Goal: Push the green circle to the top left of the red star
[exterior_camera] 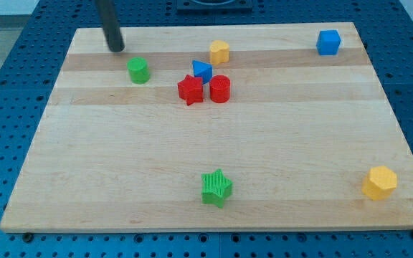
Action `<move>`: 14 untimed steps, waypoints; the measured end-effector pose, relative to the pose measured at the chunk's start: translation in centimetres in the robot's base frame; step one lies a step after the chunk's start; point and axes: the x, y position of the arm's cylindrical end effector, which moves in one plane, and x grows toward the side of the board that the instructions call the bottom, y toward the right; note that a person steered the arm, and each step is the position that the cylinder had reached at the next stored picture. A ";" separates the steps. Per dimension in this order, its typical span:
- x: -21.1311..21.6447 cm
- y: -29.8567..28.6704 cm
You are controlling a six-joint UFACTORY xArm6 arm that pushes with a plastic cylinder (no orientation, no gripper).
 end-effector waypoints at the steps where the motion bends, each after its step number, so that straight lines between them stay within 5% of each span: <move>1: 3.1 0.5; 5: 11.8 16.2; 8: 14.0 9.3; 10: 3.5 6.8; 14: 3.9 9.5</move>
